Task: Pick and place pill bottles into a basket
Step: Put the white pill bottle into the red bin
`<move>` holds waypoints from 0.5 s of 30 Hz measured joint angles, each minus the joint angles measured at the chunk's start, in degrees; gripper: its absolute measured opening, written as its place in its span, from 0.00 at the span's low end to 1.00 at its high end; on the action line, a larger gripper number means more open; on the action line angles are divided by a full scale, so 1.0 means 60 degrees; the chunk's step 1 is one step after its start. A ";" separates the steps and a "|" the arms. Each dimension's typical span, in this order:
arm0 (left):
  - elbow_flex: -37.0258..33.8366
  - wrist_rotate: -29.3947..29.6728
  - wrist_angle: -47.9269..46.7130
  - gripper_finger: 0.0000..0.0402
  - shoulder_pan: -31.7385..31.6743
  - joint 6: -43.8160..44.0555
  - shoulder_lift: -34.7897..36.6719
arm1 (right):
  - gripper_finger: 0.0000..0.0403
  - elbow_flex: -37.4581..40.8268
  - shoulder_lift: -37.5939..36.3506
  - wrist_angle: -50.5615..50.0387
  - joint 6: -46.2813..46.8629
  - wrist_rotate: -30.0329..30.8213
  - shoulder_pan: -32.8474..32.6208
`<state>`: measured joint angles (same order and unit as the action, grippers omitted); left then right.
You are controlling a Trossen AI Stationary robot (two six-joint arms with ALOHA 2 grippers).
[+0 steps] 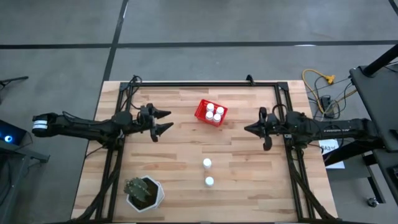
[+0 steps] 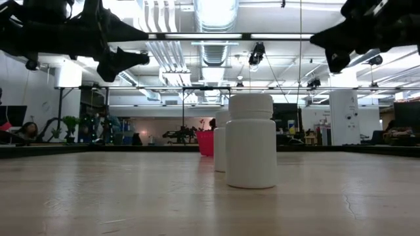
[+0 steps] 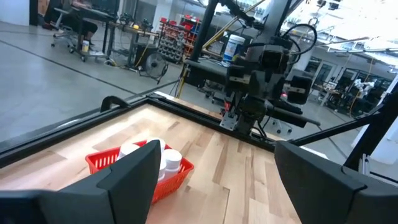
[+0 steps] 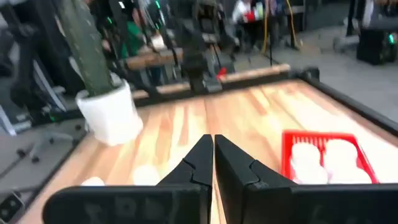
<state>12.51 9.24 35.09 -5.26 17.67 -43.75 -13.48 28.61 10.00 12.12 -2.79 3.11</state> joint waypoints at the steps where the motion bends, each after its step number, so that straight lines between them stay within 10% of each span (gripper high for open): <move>1: 0.0000 0.0001 0.0053 0.74 0.0000 -0.0004 -0.0005 | 0.02 0.0086 -0.0093 0.0229 -0.0017 -0.0003 -0.0055; 15: 0.0000 -0.0001 0.0076 0.74 0.0000 0.0004 0.0000 | 0.02 0.1728 -0.1625 0.2616 0.0021 0.0258 -0.0185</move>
<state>12.51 9.24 35.55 -5.26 17.69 -43.75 -3.12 18.86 25.70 12.24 -1.24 2.00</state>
